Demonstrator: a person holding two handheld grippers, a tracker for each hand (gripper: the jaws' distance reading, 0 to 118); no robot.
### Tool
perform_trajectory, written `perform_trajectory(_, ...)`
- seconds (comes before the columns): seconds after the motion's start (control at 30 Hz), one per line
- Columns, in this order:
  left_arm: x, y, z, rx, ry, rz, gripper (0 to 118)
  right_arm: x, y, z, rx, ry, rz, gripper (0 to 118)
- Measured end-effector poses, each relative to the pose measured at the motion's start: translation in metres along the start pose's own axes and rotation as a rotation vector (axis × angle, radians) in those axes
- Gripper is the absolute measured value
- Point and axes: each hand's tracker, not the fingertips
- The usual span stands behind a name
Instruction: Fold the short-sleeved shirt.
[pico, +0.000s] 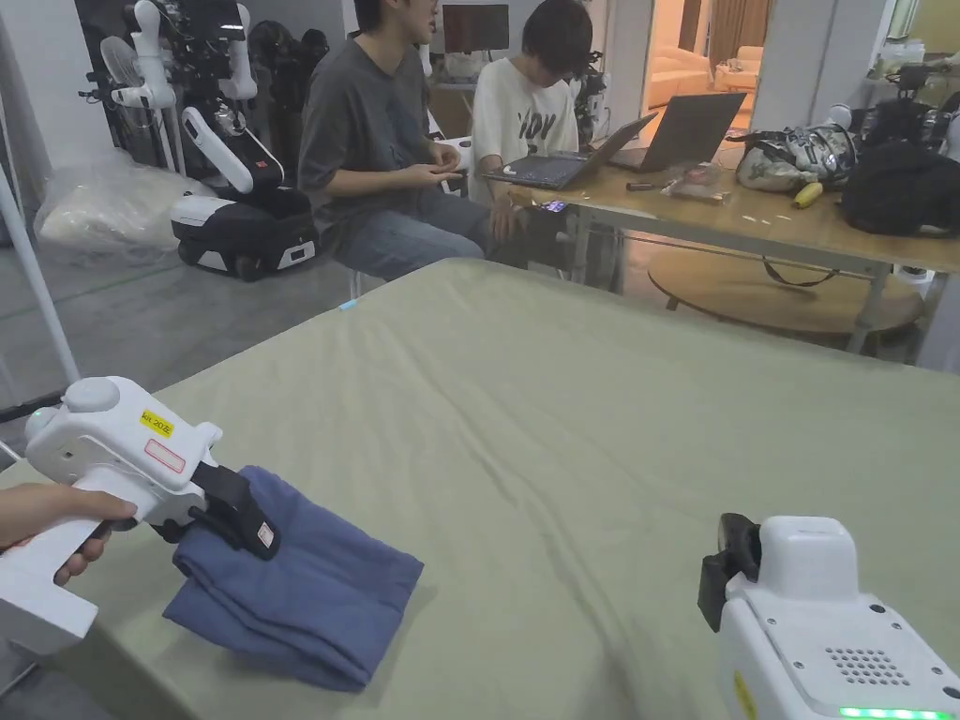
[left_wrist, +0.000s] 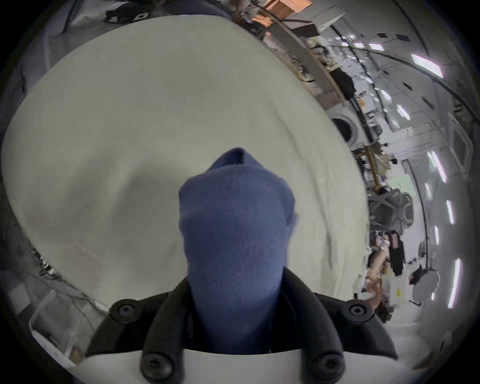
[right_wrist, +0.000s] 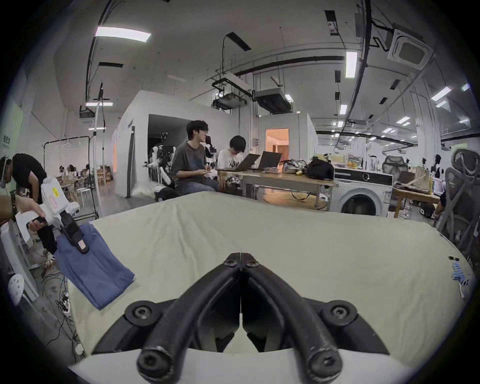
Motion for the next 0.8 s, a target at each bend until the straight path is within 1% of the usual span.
perform_trajectory(0.07, -0.008, 0.007, -0.007, 0.005, 0.055, 0.027, 47, 0.001, -0.002, -0.002, -0.009, -0.009, 0.004, 0)
perform_trajectory(0.1, -0.008, 0.009, -0.009, 0.013, 0.076, 0.035, 51, 0.002, -0.003, -0.003, -0.014, -0.01, 0.006, 0)
perform_trajectory(0.13, 0.021, -0.025, -0.015, 0.021, 0.118, 0.036, 51, 0.002, -0.004, -0.004, -0.022, -0.011, 0.008, 0)
perform_trajectory(0.2, 0.027, -0.03, -0.017, 0.043, 0.196, -0.001, 52, 0.004, -0.005, -0.004, -0.026, -0.013, 0.007, 0)
perform_trajectory(0.27, 0.031, -0.034, -0.007, 0.051, 0.247, -0.015, 55, 0.004, -0.005, -0.004, -0.031, -0.015, 0.01, 0)
perform_trajectory(0.33, 0.039, -0.041, 0.001, 0.068, 0.246, 0.002, 55, 0.006, -0.004, -0.004, -0.032, -0.014, 0.015, 0)
perform_trajectory(0.37, 0.042, -0.045, 0.008, 0.089, 0.273, -0.008, 55, 0.006, -0.004, -0.004, -0.033, -0.016, 0.018, 0)
perform_trajectory(0.4, 0.033, -0.031, 0.013, 0.119, 0.288, -0.021, 55, 0.008, -0.004, -0.004, -0.033, -0.017, 0.019, 0)
perform_trajectory(0.5, 0.042, -0.038, 0.028, 0.172, 0.338, -0.034, 55, 0.011, -0.002, -0.003, -0.031, -0.021, 0.014, 0)
perform_trajectory(0.53, 0.028, -0.019, 0.029, 0.196, 0.333, -0.053, 55, 0.013, -0.001, -0.002, -0.032, -0.022, 0.004, 0)
perform_trajectory(0.6, 0.032, -0.02, 0.032, 0.213, 0.336, -0.048, 55, 0.016, -0.001, 0.0, -0.031, -0.028, -0.007, 0)
perform_trajectory(0.67, 0.036, -0.022, 0.027, 0.257, 0.324, -0.074, 55, 0.02, -0.002, 0.003, -0.028, -0.037, -0.01, 0)
perform_trajectory(0.77, 0.051, -0.03, 0.019, 0.354, 0.248, -0.125, 55, 0.027, -0.003, 0.008, -0.029, -0.046, -0.007, 0)
perform_trajectory(0.8, 0.063, -0.043, 0.011, 0.386, 0.22, -0.146, 55, 0.032, -0.003, 0.01, -0.03, -0.052, -0.01, 0)
